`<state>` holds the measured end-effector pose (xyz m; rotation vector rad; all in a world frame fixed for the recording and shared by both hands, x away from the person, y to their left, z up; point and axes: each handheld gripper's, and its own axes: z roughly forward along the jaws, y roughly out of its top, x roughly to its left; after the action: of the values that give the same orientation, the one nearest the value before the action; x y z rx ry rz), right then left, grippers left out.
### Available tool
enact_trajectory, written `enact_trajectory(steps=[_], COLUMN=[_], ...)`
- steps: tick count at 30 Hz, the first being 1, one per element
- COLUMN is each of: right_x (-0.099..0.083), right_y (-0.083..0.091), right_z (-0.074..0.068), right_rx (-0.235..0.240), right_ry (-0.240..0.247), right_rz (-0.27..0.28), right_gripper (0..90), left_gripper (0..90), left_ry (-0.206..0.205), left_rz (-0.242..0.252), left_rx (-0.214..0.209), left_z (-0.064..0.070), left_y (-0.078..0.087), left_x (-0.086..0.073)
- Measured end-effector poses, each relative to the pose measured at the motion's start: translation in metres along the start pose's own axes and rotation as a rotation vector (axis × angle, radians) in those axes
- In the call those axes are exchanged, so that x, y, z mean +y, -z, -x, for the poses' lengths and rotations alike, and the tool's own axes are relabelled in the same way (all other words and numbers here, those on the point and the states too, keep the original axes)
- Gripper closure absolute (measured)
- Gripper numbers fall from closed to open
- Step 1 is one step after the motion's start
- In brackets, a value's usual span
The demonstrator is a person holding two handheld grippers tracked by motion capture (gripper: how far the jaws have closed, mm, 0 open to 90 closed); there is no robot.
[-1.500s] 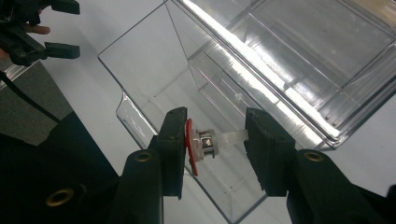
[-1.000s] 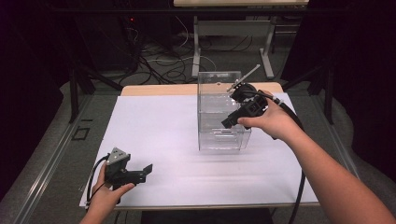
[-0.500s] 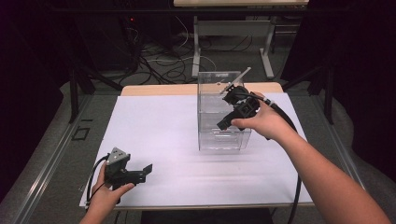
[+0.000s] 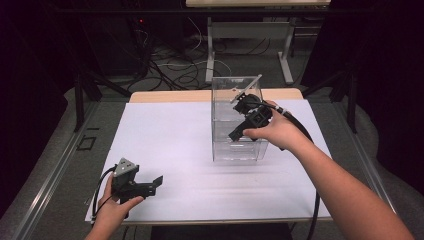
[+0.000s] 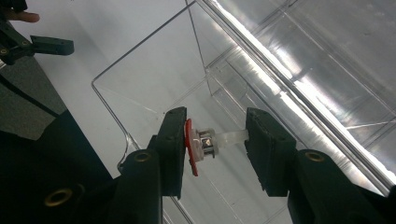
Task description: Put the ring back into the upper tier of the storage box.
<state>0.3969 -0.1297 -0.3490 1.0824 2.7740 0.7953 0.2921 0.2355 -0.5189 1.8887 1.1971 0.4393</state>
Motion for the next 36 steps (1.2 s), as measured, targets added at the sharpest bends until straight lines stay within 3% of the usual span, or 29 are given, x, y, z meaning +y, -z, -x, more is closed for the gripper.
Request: enact_trajectory(steps=[15,26,36], right_x=[-0.003,-0.007,-0.018], right_y=[0.003,0.023,0.035], right_z=[0.006,0.005,0.011], right_rx=[0.019,0.032,0.009], right_ry=[-0.015,-0.015,0.004], right_rz=[0.036,0.058,0.086], right_gripper=[52.7,49.9,40.8], left_gripper=[1.5,1.5,1.5], left_ry=[0.012,0.019,0.020], left_rz=[-0.013,-0.005,-0.004], left_rx=[-0.005,-0.002,-0.001], left_z=[-0.002,-0.003,-0.003], left_y=[0.000,-0.002,-0.002], left_x=[0.000,-0.001,-0.001])
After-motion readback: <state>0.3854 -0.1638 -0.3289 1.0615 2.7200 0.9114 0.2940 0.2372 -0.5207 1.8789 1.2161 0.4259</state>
